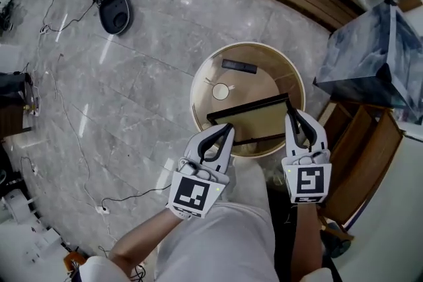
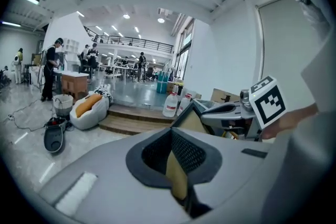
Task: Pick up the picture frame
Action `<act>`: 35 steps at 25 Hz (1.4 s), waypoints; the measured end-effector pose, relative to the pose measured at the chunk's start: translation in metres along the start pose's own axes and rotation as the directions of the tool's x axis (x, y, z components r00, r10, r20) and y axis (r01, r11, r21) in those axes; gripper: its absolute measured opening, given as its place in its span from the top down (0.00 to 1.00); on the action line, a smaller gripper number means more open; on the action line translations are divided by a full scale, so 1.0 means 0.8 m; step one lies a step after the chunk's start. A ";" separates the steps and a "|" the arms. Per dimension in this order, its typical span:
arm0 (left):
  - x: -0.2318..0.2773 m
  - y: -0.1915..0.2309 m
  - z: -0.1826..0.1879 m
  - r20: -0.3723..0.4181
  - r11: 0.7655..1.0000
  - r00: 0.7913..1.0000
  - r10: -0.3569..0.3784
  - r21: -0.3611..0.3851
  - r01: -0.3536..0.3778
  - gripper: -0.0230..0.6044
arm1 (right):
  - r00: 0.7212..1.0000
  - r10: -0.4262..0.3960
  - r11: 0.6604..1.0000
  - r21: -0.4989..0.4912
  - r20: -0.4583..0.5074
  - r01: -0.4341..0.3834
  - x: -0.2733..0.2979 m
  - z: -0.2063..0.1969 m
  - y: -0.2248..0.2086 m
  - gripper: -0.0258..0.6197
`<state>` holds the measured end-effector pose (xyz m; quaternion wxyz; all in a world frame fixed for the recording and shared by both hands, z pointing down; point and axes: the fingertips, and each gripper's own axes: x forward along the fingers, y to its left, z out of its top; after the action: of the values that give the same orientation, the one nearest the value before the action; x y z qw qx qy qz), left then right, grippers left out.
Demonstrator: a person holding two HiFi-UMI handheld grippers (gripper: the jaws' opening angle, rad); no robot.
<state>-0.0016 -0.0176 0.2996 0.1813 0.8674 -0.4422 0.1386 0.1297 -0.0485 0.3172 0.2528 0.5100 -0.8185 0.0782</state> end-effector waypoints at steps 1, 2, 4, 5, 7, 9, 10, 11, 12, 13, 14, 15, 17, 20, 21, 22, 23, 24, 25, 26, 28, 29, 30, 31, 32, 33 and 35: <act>-0.006 -0.003 0.010 0.009 1.000 1.000 -0.003 0.014 0.003 0.96 | 1.000 -0.019 1.000 0.010 0.013 0.019 -0.009 0.010 -0.002 0.91; -0.013 -0.004 0.020 0.017 1.000 1.000 -0.003 0.022 0.003 0.96 | 0.999 -0.038 0.999 0.020 0.028 0.037 -0.017 0.021 -0.004 0.90; -0.027 -0.003 0.036 0.029 1.000 1.000 0.005 0.028 -0.006 0.96 | 0.995 -0.074 0.996 0.046 0.061 0.072 -0.034 0.041 -0.006 0.90; -0.033 -0.002 0.044 0.037 1.000 0.999 0.012 0.028 -0.013 0.96 | 0.993 -0.091 0.994 0.062 0.079 0.086 -0.041 0.051 -0.008 0.90; -0.040 -0.003 0.058 0.057 0.999 0.998 0.022 0.025 -0.023 0.96 | 0.986 -0.124 0.989 0.100 0.108 0.113 -0.057 0.067 -0.013 0.90; -0.045 -0.005 0.070 0.076 0.999 0.997 0.024 0.019 -0.026 0.96 | 0.980 -0.150 0.982 0.133 0.133 0.132 -0.070 0.081 -0.016 0.91; -0.048 -0.007 0.076 0.085 0.999 0.996 0.024 0.020 -0.026 0.96 | 0.977 -0.160 0.980 0.144 0.144 0.139 -0.076 0.088 -0.016 0.90; -0.051 -0.010 0.081 0.092 0.999 0.995 0.023 0.022 -0.025 0.96 | 0.973 -0.169 0.978 0.152 0.154 0.146 -0.081 0.093 -0.016 0.91; -0.054 -0.012 0.086 0.099 0.999 0.995 0.021 0.024 -0.024 0.96 | 0.970 -0.180 0.975 0.157 0.162 0.155 -0.085 0.098 -0.016 0.90; -0.057 -0.015 0.089 0.103 0.999 0.994 0.019 0.025 -0.021 0.96 | 0.967 -0.192 0.973 0.161 0.169 0.165 -0.090 0.103 -0.016 0.90; -0.059 -0.016 0.092 0.106 1.000 0.994 0.016 0.024 -0.019 0.96 | 0.963 -0.205 0.970 0.165 0.174 0.177 -0.095 0.107 -0.016 0.90; -0.062 -0.016 0.095 0.109 1.000 0.994 0.017 0.020 -0.019 0.96 | 0.960 -0.217 0.968 0.170 0.178 0.187 -0.099 0.111 -0.016 0.90; -0.068 -0.015 0.097 0.108 1.000 0.994 0.027 -0.001 -0.027 0.96 | 0.954 -0.234 0.963 0.181 0.187 0.201 -0.106 0.117 -0.014 0.90; -0.071 -0.013 0.096 0.102 0.999 0.994 0.044 -0.016 -0.042 0.96 | 0.948 -0.251 0.956 0.205 0.195 0.211 -0.116 0.119 -0.014 0.90; -0.071 -0.014 0.095 0.102 0.999 0.994 0.044 -0.014 -0.042 0.96 | 0.946 -0.258 0.953 0.215 0.195 0.215 -0.119 0.118 -0.015 0.90; -0.070 -0.015 0.095 0.101 0.999 0.994 0.041 -0.011 -0.040 0.96 | 0.945 -0.265 0.949 0.224 0.194 0.220 -0.123 0.117 -0.016 0.90; -0.071 -0.015 0.095 0.101 0.999 0.994 0.037 -0.009 -0.037 0.96 | 0.943 -0.271 0.947 0.231 0.193 0.225 -0.126 0.116 -0.015 0.90; -0.072 -0.016 0.096 0.100 0.999 0.994 0.034 -0.008 -0.033 0.96 | 0.942 -0.276 0.945 0.235 0.192 0.229 -0.129 0.115 -0.015 0.90; -0.074 -0.017 0.097 0.101 0.999 0.994 0.032 -0.008 -0.031 0.96 | 0.941 -0.280 0.943 0.239 0.192 0.231 -0.131 0.115 -0.014 0.90; -0.075 -0.017 0.098 0.102 1.000 0.994 0.030 -0.007 -0.030 0.96 | 0.940 -0.283 0.941 0.244 0.192 0.234 -0.132 0.115 -0.014 0.90; -0.078 -0.018 0.098 0.105 1.000 0.994 0.027 -0.002 -0.027 0.96 | 0.938 -0.289 0.938 0.253 0.190 0.238 -0.136 0.113 -0.011 0.90; -0.078 -0.019 0.098 0.106 1.000 0.994 0.026 0.001 -0.026 0.96 | 0.938 -0.291 0.937 0.256 0.188 0.240 -0.137 0.112 -0.010 0.90; -0.079 -0.019 0.098 0.106 1.000 0.994 0.024 0.002 -0.025 0.96 | 0.938 -0.293 0.936 0.258 0.186 0.241 -0.138 0.111 -0.008 0.90; -0.080 -0.019 0.096 0.105 1.000 0.994 0.024 0.001 -0.024 0.96 | 0.938 -0.293 0.935 0.258 0.185 0.242 -0.139 0.110 -0.007 0.90; -0.082 -0.020 0.095 0.104 1.000 0.994 0.024 0.000 -0.024 0.96 | 0.939 -0.293 0.935 0.258 0.183 0.242 -0.140 0.108 -0.005 0.90; -0.083 -0.020 0.094 0.104 1.000 0.994 0.025 -0.001 -0.025 0.96 | 0.940 -0.291 0.936 0.257 0.181 0.240 -0.140 0.107 -0.003 0.90; -0.085 -0.020 0.092 0.105 1.000 0.994 0.027 -0.001 -0.027 0.96 | 0.942 -0.285 0.938 0.254 0.179 0.236 -0.140 0.105 -0.001 0.90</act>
<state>-0.0213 0.0078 0.2030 0.1559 0.8674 -0.4628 0.0955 0.1418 0.0076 0.1897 0.1115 0.6454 -0.7511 0.0827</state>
